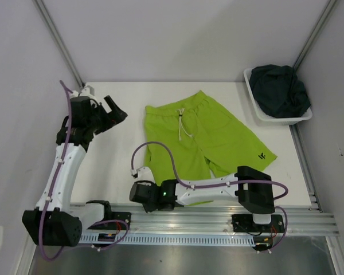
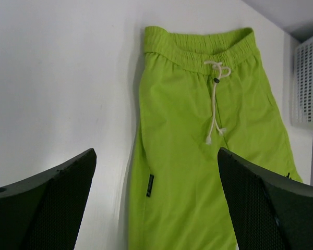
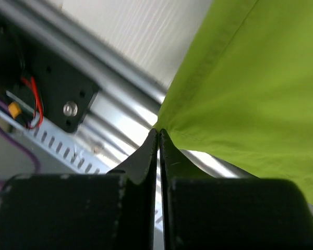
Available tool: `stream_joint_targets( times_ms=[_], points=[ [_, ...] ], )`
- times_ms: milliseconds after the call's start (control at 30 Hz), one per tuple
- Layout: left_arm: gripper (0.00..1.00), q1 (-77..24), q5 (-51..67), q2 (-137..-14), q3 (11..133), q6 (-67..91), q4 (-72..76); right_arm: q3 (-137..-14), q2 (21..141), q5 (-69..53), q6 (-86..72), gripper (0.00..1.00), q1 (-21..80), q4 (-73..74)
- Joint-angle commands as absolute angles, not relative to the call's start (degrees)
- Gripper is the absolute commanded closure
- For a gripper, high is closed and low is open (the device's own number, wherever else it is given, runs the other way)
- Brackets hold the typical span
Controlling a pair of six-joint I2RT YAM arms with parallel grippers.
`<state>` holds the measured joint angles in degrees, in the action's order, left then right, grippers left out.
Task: Fold and stack the shorts
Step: Flatten the shorts out, then fold the shorts
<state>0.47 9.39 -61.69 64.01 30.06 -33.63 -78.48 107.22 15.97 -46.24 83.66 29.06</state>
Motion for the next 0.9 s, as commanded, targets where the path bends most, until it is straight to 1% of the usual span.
stream_joint_targets(
  times_ms=[0,233,533,700,767,867],
  points=[
    [0.01,-3.0,11.4,-66.3,62.8,30.7,-29.0,-78.0,105.2,18.2,-47.4,1.0,88.0,32.2],
    [0.01,-6.4,12.0,-76.2,60.8,31.9,-23.8,-74.3,102.7,20.6,-52.8,1.0,92.2,33.5],
    [0.01,-8.1,9.7,-83.0,58.0,34.0,-16.7,-67.2,95.7,23.1,-56.5,1.0,93.5,32.7],
    [0.01,-8.1,10.2,-93.1,63.3,34.3,-15.3,-66.6,94.9,22.9,-55.7,1.0,94.0,33.1],
    [0.01,-8.0,10.0,-95.4,64.6,34.3,-15.2,-66.9,94.9,22.9,-55.5,1.0,94.2,33.3],
    [0.01,-8.1,9.8,-99.0,69.7,34.5,-15.8,-66.9,94.1,23.4,-55.7,1.0,94.8,33.7]
  ],
)
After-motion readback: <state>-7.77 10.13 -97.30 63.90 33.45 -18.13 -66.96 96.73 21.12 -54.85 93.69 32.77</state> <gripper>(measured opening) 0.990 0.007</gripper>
